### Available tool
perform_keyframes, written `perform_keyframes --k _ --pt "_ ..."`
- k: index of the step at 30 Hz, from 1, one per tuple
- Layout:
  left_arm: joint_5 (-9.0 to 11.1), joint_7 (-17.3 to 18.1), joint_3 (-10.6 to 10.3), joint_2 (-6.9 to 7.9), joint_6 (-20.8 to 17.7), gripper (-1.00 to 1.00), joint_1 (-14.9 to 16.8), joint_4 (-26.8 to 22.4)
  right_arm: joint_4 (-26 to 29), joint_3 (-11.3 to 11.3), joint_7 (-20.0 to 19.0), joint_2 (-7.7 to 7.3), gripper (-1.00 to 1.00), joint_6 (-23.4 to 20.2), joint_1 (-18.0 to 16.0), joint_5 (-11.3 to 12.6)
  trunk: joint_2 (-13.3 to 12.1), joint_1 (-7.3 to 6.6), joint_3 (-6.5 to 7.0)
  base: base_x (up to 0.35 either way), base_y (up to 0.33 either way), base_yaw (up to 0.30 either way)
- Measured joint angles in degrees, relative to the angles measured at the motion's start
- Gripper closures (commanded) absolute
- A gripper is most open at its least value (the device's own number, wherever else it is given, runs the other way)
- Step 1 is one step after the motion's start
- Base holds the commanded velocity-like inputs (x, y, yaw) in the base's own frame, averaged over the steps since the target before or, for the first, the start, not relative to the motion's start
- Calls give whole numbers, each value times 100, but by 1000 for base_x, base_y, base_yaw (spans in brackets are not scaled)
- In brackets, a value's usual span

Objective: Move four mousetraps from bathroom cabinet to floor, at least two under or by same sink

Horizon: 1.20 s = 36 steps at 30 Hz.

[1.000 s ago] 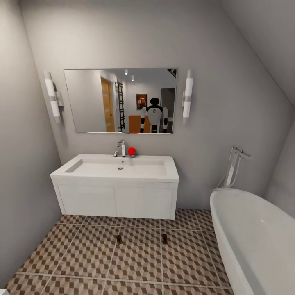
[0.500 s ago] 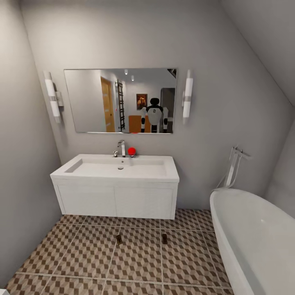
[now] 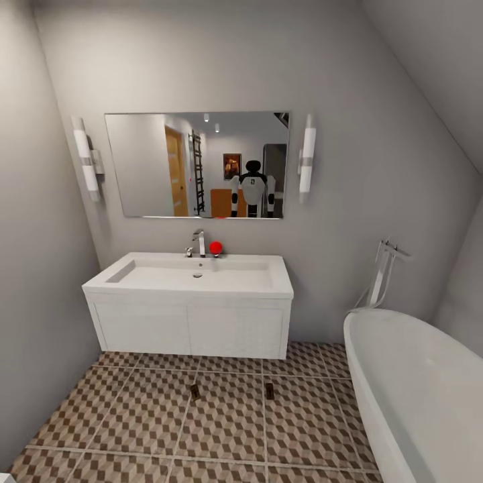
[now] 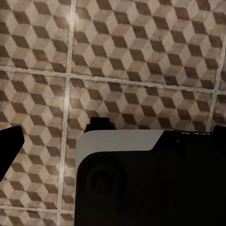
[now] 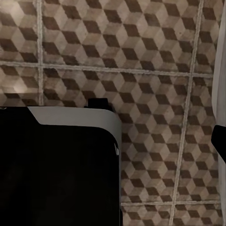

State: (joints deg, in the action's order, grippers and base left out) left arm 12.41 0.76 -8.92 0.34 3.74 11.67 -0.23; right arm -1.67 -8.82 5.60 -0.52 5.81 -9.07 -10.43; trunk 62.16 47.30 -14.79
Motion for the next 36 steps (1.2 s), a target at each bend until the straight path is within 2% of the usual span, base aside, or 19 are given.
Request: perform_keyframes --k 12,36 --pt "-23 -17 -12 39 -27 -100 -1 -8 0 -16 8 12 -100 -54 1 12 0 0 0 0 0 -187" --pt "-59 -19 2 41 19 -100 -1 -37 0 -18 -8 46 -100 -65 2 21 0 0 0 0 0 -288"
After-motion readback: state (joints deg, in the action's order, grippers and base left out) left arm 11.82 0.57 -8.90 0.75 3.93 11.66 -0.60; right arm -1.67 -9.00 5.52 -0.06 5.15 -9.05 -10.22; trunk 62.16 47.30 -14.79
